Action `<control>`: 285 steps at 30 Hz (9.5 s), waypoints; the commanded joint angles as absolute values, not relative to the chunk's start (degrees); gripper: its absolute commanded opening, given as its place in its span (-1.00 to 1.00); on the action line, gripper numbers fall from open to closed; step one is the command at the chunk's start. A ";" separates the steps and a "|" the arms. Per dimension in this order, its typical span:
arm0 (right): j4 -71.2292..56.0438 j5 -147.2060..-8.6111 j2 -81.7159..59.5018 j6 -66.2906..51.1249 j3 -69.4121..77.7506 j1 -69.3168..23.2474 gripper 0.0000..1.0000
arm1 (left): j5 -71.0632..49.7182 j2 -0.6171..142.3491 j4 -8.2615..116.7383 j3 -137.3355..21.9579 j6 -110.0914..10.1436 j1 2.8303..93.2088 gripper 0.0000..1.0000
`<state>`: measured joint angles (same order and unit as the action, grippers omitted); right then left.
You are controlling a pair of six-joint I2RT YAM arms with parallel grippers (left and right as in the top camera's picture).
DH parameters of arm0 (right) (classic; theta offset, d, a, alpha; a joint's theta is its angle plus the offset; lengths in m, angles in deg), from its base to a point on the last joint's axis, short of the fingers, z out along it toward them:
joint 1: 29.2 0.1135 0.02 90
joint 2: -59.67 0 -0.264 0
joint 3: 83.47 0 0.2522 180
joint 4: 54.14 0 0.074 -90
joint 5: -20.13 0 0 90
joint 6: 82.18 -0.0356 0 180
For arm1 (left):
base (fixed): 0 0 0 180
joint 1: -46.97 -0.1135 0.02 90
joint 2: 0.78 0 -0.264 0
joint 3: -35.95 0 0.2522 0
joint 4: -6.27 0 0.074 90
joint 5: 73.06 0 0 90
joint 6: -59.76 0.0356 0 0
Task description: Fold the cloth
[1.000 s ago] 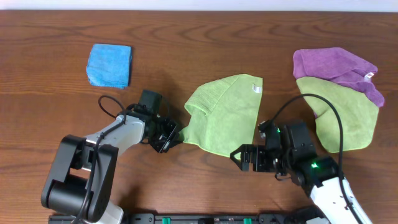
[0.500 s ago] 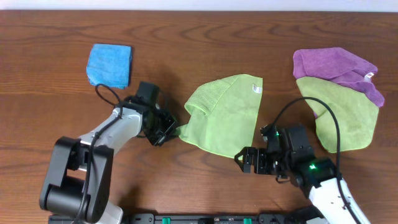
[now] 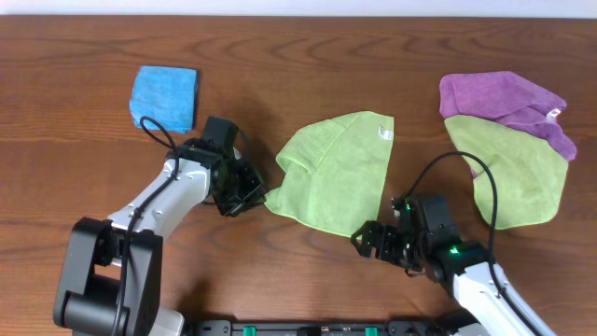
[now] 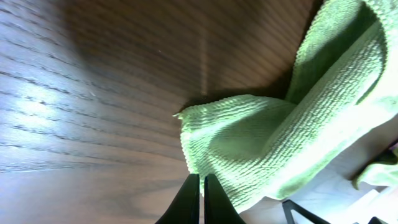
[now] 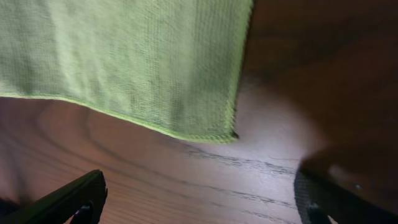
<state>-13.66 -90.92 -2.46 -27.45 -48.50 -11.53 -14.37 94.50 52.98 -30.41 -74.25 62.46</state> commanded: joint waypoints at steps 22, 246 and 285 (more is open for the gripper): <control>-16.41 -94.31 -4.45 -31.39 -48.93 -12.25 0.96 | -11.11 98.48 48.04 -30.67 -75.21 63.57 -0.27; -17.31 -89.31 -38.92 -24.37 -19.88 -3.61 -0.42 | -29.16 92.43 72.48 -40.75 -49.46 55.05 0.61; -13.02 -81.92 -32.97 -26.07 -20.02 -0.99 -0.02 | -29.16 92.43 73.53 -40.75 -47.95 55.02 0.60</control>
